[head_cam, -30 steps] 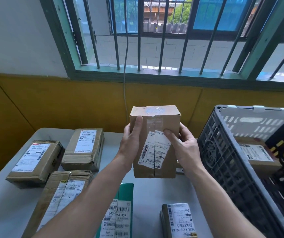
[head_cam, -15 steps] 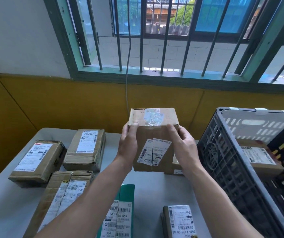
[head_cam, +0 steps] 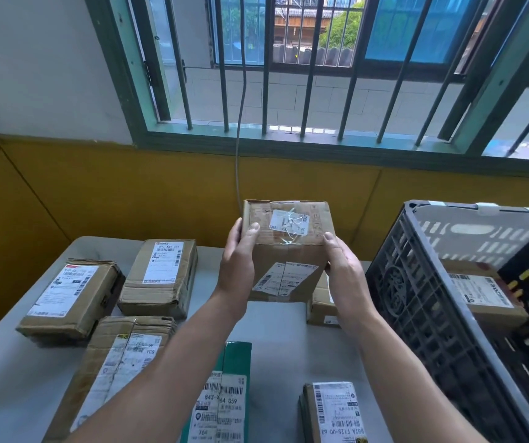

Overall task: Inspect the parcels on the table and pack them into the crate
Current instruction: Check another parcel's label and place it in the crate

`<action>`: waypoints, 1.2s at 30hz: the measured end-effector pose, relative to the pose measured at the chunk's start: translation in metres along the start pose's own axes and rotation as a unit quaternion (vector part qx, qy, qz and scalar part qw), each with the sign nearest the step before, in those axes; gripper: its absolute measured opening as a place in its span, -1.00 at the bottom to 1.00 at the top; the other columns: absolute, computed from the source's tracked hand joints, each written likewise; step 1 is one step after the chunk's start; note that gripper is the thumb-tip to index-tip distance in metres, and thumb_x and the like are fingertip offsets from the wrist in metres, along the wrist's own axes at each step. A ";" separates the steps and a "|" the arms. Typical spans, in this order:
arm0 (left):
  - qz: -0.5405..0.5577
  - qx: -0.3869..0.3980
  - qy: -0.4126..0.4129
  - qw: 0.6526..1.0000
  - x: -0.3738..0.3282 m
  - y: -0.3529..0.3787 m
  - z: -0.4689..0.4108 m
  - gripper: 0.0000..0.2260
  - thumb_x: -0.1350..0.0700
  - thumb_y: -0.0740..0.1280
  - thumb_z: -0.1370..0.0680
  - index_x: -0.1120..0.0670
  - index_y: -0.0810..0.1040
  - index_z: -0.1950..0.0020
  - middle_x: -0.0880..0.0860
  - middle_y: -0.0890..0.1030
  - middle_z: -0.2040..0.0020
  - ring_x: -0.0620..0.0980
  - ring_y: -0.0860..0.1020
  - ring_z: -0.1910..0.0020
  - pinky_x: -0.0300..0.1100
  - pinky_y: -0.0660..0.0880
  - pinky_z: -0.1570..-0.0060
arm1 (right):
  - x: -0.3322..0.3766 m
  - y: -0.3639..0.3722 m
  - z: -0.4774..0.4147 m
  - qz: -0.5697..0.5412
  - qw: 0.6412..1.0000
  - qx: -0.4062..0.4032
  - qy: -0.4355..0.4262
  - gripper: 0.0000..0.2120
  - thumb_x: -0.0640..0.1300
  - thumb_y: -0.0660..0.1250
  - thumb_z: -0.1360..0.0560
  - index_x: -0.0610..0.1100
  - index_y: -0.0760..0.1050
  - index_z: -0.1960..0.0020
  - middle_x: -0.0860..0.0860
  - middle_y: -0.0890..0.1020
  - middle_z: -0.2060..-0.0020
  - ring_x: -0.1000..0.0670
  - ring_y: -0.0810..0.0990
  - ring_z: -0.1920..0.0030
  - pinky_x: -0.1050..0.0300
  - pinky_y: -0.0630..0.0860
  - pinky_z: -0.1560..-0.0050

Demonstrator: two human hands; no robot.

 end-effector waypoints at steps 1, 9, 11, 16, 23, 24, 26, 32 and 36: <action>0.003 -0.004 -0.004 1.000 0.001 -0.001 -0.001 -0.59 -0.17 0.16 -0.67 -0.18 0.33 -0.53 -0.01 0.65 -0.24 0.00 0.64 -0.15 -0.14 0.61 0.11 | 0.000 0.001 0.001 -0.001 1.000 0.001 0.000 -0.73 0.01 0.05 -0.73 0.14 0.53 -0.19 0.36 0.70 0.15 0.37 0.65 0.11 0.50 0.51 0.26; 0.017 0.009 -0.003 1.000 0.002 -0.003 -0.006 -0.60 0.05 0.15 -0.70 -0.17 0.30 -0.54 -0.10 0.71 -0.03 -0.21 0.70 0.10 -0.30 0.59 0.31 | 0.003 0.000 0.003 0.002 1.000 0.003 -0.003 -0.68 -0.05 0.08 -0.71 -0.03 0.54 -0.33 0.11 0.74 0.03 0.26 0.68 0.10 0.42 0.54 0.21; 0.012 0.013 0.000 1.000 0.000 -0.001 -0.004 -0.60 0.01 0.16 -0.70 -0.23 0.28 -0.54 -0.09 0.66 -0.13 -0.20 0.70 0.06 -0.28 0.61 0.28 | 0.006 0.001 0.004 0.001 1.000 -0.009 -0.004 -0.69 0.04 0.19 -0.68 -0.02 0.54 -0.34 0.05 0.73 -0.04 0.18 0.70 0.06 0.37 0.56 0.19; 0.004 -0.002 -0.002 1.000 -0.004 -0.004 -0.002 -0.76 0.01 0.21 -0.70 -0.37 0.40 -0.24 -0.04 0.67 -0.13 -0.06 0.69 -0.01 -0.26 0.61 0.27 | 0.007 0.000 0.006 0.002 1.000 -0.016 0.007 -0.70 -0.07 0.26 -0.65 -0.03 0.53 -0.36 -0.02 0.70 -0.13 0.05 0.69 -0.04 0.28 0.57 0.14; 0.019 -0.006 0.006 1.000 -0.008 -0.004 0.002 -0.76 0.04 0.21 -0.70 -0.34 0.42 -0.21 0.02 0.60 -0.23 -0.04 0.66 -0.06 -0.16 0.67 0.17 | 0.007 0.001 0.009 -0.010 1.000 -0.017 -0.001 -0.71 -0.06 0.33 -0.63 -0.03 0.56 -0.34 0.02 0.72 -0.09 0.15 0.70 0.02 0.37 0.55 0.19; 0.021 -0.008 0.003 1.000 -0.009 -0.004 0.003 -0.77 0.01 0.21 -0.70 -0.34 0.41 -0.25 0.05 0.56 -0.29 -0.01 0.64 -0.14 -0.05 0.68 0.05 | 0.008 0.001 0.009 -0.011 1.000 -0.018 -0.001 -0.70 -0.09 0.33 -0.63 -0.02 0.56 -0.35 0.03 0.72 -0.09 0.18 0.69 0.03 0.39 0.54 0.18; 0.023 -0.012 0.000 1.000 -0.011 -0.002 0.004 -0.80 -0.04 0.20 -0.71 -0.34 0.42 -0.26 0.11 0.53 -0.33 0.05 0.61 -0.23 0.02 0.67 -0.05 | 0.009 0.000 0.009 -0.008 1.000 -0.025 -0.004 -0.67 -0.12 0.32 -0.62 0.01 0.53 -0.37 0.05 0.71 -0.11 0.17 0.68 -0.01 0.40 0.54 0.14; 0.033 -0.013 0.001 0.999 -0.012 0.000 0.006 -0.88 -0.01 0.20 -0.71 -0.22 0.49 -0.15 0.18 0.62 -0.21 0.17 0.62 -0.21 0.08 0.66 -0.05 | 0.010 0.000 0.010 -0.018 0.999 -0.038 -0.011 -0.62 -0.02 0.38 -0.59 0.03 0.51 -0.40 0.05 0.72 -0.09 0.11 0.70 -0.05 0.34 0.57 0.10; 0.029 -0.001 -0.014 0.999 -0.010 0.001 0.006 -0.76 -0.18 0.18 -0.67 -0.20 0.41 -0.33 0.18 0.60 -0.24 0.17 0.61 -0.22 0.17 0.61 -0.17 | 0.010 0.000 0.009 -0.047 0.998 -0.033 -0.013 -0.61 -0.12 0.40 -0.58 -0.02 0.52 -0.41 0.01 0.74 -0.07 0.10 0.73 0.00 0.32 0.59 0.11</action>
Point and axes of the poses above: each hand's wrist, its own z-axis away from the middle knuckle, its own y-axis out of the palm, x = y × z, the point moved 6 cm from there along -z, towards the middle knuckle
